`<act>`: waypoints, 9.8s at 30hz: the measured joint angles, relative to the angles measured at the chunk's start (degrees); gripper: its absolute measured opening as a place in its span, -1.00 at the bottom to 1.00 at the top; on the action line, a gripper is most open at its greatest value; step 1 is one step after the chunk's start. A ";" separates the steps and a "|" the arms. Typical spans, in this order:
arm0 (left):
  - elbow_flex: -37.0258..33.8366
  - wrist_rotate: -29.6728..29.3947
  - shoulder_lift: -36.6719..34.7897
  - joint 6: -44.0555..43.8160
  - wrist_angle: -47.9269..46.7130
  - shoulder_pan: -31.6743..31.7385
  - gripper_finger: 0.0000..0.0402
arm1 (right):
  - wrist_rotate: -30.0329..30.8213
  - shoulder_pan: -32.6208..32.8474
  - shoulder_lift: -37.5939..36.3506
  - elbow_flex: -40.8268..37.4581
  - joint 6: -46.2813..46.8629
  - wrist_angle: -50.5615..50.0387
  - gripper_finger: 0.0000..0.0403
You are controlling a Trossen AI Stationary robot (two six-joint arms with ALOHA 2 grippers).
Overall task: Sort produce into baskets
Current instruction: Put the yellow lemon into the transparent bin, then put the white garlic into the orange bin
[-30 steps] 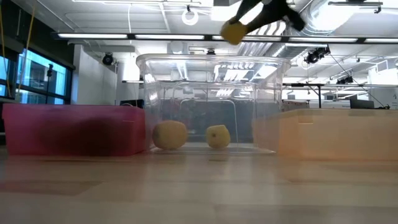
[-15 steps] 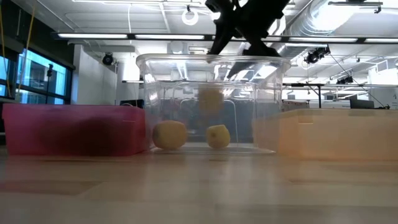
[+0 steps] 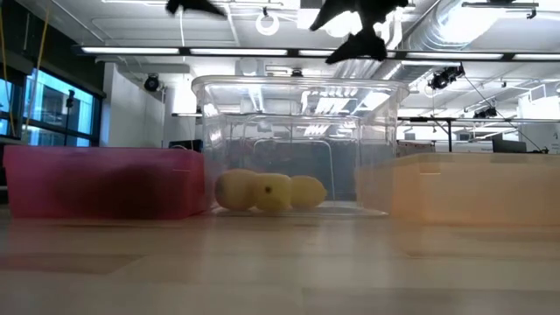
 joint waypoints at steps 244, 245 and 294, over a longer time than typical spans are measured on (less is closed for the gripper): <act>-6.05 13.89 -6.69 -7.39 4.99 -14.06 0.49 | -19.61 58.60 8.71 -23.41 90.06 2.39 0.80; -6.05 13.90 -6.87 -6.75 4.98 -13.73 0.49 | -21.09 58.62 9.30 -23.41 90.11 2.04 0.80; -6.05 13.88 -6.91 -7.74 2.41 -12.83 0.49 | -33.14 60.04 20.01 -23.41 82.82 -0.64 -0.33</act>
